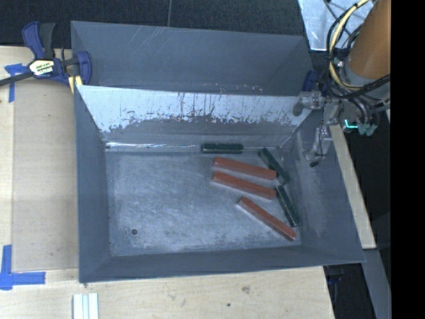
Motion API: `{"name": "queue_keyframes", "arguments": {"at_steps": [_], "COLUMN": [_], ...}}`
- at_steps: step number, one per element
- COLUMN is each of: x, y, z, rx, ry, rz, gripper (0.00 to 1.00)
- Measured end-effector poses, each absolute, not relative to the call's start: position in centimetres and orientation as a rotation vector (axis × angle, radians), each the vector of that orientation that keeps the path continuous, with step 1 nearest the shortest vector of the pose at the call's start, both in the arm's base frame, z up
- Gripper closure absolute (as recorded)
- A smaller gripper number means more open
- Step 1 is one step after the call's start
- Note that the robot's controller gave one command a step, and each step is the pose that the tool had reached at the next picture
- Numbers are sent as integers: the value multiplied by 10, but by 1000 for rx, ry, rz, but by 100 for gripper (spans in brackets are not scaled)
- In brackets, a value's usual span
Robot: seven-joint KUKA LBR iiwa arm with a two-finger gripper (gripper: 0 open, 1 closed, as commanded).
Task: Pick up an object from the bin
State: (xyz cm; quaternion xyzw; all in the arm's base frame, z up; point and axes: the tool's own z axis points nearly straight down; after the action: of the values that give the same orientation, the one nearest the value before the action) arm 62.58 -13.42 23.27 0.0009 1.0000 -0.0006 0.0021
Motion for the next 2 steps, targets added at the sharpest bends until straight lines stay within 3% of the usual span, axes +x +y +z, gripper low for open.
{"name": "queue_keyframes", "arguments": {"at_steps": [1, 2], "x": [595, 600], "y": [-93, -94], "z": [68, 75], "rx": [-182, -186], "ry": [3140, 3129], "rz": [-1, -4], "gripper": [0, 100]}}
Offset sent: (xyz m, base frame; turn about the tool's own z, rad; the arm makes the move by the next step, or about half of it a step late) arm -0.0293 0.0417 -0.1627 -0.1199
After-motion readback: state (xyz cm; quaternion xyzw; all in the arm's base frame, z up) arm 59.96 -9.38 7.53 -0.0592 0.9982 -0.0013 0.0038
